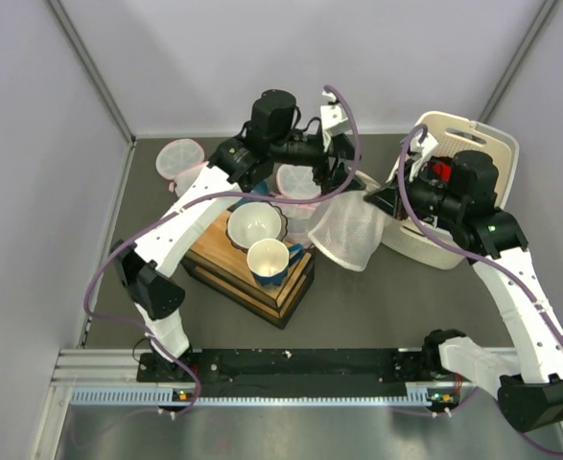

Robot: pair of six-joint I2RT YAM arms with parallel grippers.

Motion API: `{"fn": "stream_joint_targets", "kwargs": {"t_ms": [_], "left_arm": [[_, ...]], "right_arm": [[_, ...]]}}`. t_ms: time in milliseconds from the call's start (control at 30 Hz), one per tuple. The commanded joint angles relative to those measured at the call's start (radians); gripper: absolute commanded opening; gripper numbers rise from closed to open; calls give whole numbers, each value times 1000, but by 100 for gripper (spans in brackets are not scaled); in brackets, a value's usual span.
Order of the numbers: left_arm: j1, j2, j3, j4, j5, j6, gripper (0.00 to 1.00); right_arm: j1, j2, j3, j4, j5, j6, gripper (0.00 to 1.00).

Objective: Unzip the laundry bag and remove the bra

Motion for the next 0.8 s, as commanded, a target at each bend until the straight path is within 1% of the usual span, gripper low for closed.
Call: {"fn": "stream_joint_targets", "kwargs": {"t_ms": [0, 100, 133, 167, 233, 267, 333, 367, 467, 500, 533, 600, 700, 733, 767], "left_arm": [[-28, 44, 35, 15, 95, 70, 76], [-42, 62, 44, -38, 121, 133, 75], [-44, 64, 44, -77, 119, 150, 73], [-44, 64, 46, -96, 118, 184, 70], [-42, 61, 41, -133, 96, 202, 62], [-44, 59, 38, -144, 92, 222, 49], [-42, 56, 36, -156, 78, 230, 34], [-44, 54, 36, -165, 56, 235, 20], [-44, 41, 27, -165, 23, 238, 18], [-44, 38, 17, -165, 18, 241, 25], [-42, 33, 12, -165, 15, 245, 29], [-41, 24, 1, -165, 3, 253, 34], [-42, 18, -10, -165, -17, 259, 32], [-42, 18, -11, -167, -25, 258, 8], [-41, 16, -10, -167, -40, 249, 0]], "right_arm": [[-7, -10, 62, 32, -119, 11, 0], [-7, -5, 63, 28, -135, 11, 0], [-8, -4, 65, 25, -133, 12, 0], [-7, 1, 65, 23, -132, 11, 0], [-7, 4, 68, 16, -130, 11, 0], [-7, 4, 69, 14, -127, 11, 0], [-7, 7, 72, 9, -118, -17, 0], [-8, 9, 72, 8, -110, -19, 0], [-7, 9, 76, -7, -79, -32, 0], [-8, 6, 79, -14, -63, -42, 0], [-7, 6, 79, -18, -55, -45, 0], [-7, 6, 80, -29, -41, -55, 0], [-7, 2, 82, -41, -26, -62, 0], [-7, 2, 82, -44, -23, -65, 0], [-7, 2, 82, -47, -21, -65, 0]]}}
